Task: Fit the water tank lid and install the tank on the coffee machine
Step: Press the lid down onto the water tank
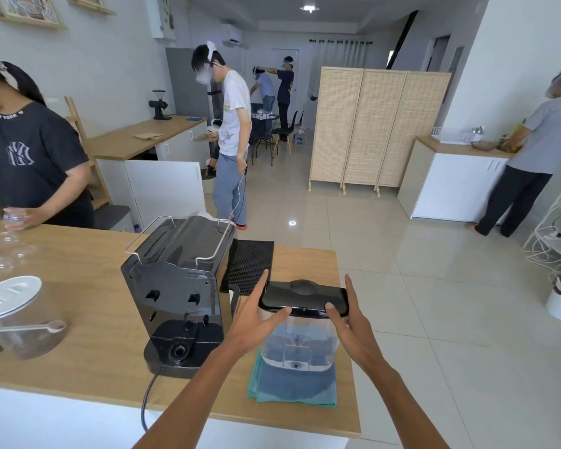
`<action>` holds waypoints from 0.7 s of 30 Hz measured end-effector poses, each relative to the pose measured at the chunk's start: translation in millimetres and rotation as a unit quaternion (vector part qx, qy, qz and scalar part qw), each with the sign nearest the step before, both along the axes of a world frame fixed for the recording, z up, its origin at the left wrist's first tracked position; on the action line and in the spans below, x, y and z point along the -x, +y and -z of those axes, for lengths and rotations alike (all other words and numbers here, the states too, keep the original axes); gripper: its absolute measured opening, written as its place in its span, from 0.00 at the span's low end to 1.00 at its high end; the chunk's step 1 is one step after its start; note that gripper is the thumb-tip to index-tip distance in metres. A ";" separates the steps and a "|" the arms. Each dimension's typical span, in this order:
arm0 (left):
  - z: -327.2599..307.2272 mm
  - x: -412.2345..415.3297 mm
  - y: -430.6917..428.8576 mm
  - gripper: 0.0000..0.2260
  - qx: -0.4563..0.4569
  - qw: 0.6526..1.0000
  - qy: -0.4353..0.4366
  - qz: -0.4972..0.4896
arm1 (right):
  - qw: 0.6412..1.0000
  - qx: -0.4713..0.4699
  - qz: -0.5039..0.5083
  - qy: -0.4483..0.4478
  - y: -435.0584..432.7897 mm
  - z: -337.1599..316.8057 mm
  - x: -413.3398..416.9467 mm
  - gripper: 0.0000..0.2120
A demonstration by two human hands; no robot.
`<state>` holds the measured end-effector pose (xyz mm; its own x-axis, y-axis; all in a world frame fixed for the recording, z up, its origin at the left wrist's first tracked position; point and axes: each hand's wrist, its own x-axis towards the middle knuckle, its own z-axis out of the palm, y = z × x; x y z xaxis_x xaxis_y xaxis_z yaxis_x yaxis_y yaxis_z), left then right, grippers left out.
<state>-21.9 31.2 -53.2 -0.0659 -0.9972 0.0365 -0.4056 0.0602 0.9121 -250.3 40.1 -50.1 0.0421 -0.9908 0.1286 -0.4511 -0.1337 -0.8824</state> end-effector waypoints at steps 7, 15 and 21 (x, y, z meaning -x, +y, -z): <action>5.9 -9.3 0.9 0.55 -0.007 0.999 -0.049 0.011 | 0.998 -0.007 -0.060 0.024 -6.2 9.8 20.1 0.56; 13.2 -9.0 1.1 0.53 0.003 1.000 -0.021 -0.002 | 0.998 0.014 -0.062 0.010 -9.8 18.3 25.2 0.56; -1.0 -15.9 23.2 0.49 0.053 0.998 0.031 -0.011 | 0.996 0.027 -0.078 -0.011 0.2 5.3 21.3 0.56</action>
<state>-5.9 54.4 -52.1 -0.0392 -0.9887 0.1446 -0.3509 0.1491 0.9245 -271.6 40.4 -55.5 0.1925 -0.9638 0.1846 -0.4014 -0.2490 -0.8814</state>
